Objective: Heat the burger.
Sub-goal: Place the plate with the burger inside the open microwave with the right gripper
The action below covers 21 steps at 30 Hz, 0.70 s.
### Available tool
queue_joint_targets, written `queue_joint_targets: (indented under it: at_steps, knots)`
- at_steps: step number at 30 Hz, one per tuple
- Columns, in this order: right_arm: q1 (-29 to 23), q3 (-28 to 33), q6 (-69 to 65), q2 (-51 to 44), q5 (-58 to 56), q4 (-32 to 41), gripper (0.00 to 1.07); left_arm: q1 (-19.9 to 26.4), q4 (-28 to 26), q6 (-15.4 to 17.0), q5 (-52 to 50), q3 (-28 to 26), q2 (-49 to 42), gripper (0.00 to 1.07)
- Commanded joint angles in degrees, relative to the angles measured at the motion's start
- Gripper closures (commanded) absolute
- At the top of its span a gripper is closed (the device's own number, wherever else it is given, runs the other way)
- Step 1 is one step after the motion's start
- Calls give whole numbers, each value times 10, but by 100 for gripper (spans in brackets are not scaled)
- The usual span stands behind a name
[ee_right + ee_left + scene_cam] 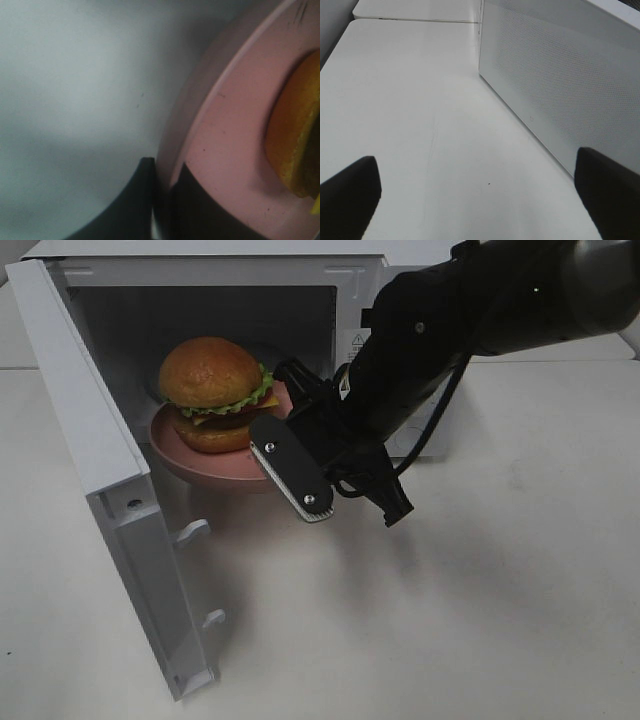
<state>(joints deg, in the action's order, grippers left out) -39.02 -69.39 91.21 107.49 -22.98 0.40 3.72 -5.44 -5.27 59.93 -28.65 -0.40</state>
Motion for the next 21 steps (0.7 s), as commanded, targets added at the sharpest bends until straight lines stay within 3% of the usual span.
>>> queue_joint_targets:
  at_steps: [1,21]
  knots:
    - [1,-25,-20,3,26,-4,106,-3,-3,0,-5,2,-13,9]
    - [1,-180,-142,96,-3,-89,106,-3,-3,0,-5,2,-13,9]
